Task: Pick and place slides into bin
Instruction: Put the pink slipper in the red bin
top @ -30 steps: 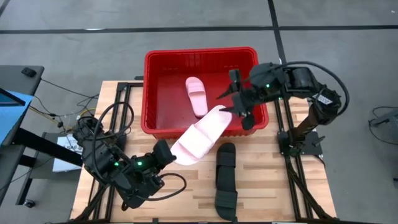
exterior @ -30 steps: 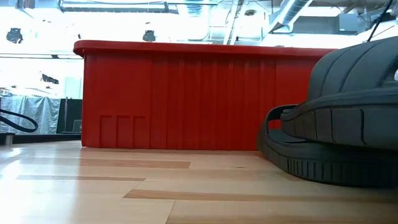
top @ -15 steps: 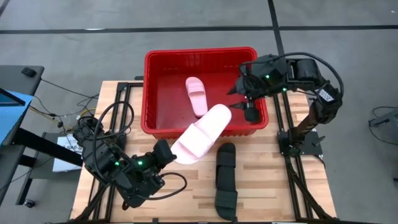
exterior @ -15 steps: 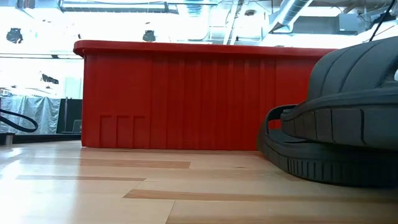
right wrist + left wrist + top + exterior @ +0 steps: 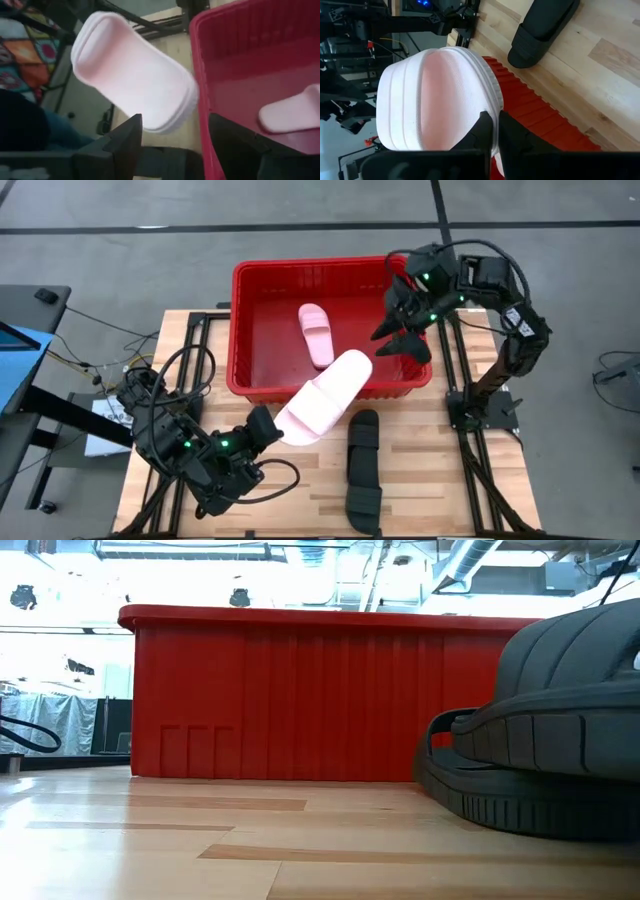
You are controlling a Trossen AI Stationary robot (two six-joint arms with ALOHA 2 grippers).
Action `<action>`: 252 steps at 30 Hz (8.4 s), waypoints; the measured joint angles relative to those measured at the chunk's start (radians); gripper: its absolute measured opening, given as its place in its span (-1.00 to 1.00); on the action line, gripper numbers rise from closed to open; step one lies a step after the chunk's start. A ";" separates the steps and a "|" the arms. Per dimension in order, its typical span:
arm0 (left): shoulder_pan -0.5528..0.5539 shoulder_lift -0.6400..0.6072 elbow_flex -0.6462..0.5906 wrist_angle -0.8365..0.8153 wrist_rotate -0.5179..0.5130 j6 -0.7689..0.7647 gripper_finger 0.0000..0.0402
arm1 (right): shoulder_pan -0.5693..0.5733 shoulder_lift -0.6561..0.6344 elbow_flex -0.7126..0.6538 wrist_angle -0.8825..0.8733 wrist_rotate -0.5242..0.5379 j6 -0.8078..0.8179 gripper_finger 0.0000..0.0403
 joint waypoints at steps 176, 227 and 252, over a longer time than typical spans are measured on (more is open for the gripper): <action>0.161 -0.006 -0.001 0.000 -0.753 -1.007 -0.79 | -0.011 -0.785 -1.616 2.238 0.534 0.254 -0.77; 0.771 -0.594 -0.783 1.501 0.811 -0.152 -1.00 | 0.157 -0.724 -1.656 2.243 0.513 0.200 -0.77; 0.668 -0.461 -0.472 1.117 0.446 -0.156 -0.56 | 0.171 -0.654 -1.655 2.128 0.568 0.175 -0.77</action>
